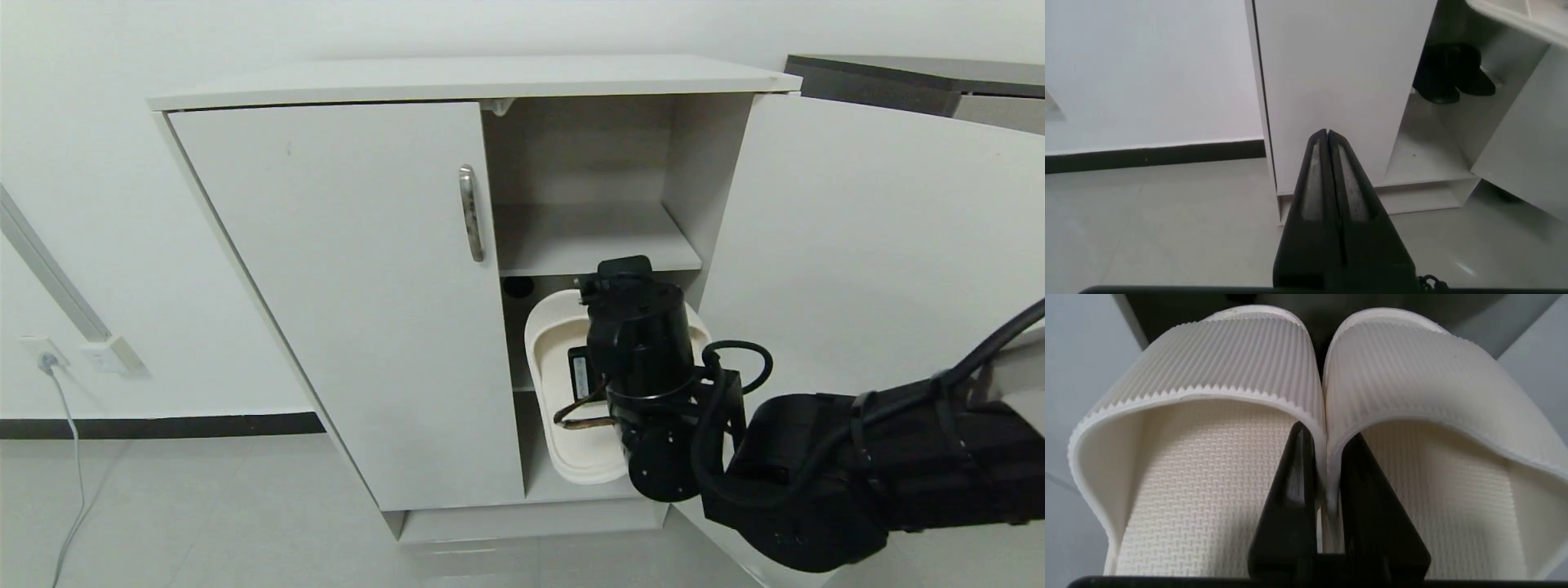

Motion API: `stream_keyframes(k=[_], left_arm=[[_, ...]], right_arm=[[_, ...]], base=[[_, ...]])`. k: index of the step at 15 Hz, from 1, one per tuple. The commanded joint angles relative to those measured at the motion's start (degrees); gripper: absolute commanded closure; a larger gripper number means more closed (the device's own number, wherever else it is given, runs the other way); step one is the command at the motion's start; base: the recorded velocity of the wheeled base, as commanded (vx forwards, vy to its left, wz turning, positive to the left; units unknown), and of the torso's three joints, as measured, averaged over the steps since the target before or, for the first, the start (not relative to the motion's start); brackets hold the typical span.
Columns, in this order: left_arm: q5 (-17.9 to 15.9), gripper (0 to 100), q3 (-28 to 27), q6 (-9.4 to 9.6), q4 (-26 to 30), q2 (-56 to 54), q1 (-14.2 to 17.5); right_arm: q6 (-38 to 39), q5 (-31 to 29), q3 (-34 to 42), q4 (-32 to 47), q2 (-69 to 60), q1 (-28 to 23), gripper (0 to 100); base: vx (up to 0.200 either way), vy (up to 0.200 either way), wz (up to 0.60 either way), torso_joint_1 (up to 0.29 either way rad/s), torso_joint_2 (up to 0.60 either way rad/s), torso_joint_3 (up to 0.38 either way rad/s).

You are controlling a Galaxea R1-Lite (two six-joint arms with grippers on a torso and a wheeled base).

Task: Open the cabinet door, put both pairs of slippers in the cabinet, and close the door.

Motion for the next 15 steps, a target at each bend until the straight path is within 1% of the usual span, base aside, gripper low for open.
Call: stream_keyframes(k=[1, 4, 13, 15], left_arm=[[0.0, 100, 0.0, -0.07, 0.0, 0.0, 0.0], [0.1, 100, 0.0, 0.02, 0.0, 0.0, 0.0], [0.0, 100, 0.0, -0.07, 0.0, 0.0, 0.0], [0.0, 100, 0.0, -0.07, 0.0, 0.1, 0.0]], right_arm=[[0.3, -0.5, -7.0, 6.2, -1.5, 0.3, 100], [0.3, -0.4, -12.2, 10.7, -2.0, -0.3, 100], [0.3, -0.4, -12.5, 11.0, -1.6, -0.9, 100], [0.3, -0.4, -12.5, 11.0, -1.3, -1.1, 100]], base=[[0.000, 0.000, 0.00, 0.000, 0.00, 0.000], [0.000, 0.000, 0.00, 0.000, 0.00, 0.000], [0.000, 0.000, 0.00, 0.000, 0.00, 0.000], [0.200, 0.000, 0.00, 0.002, 0.00, 0.000]])
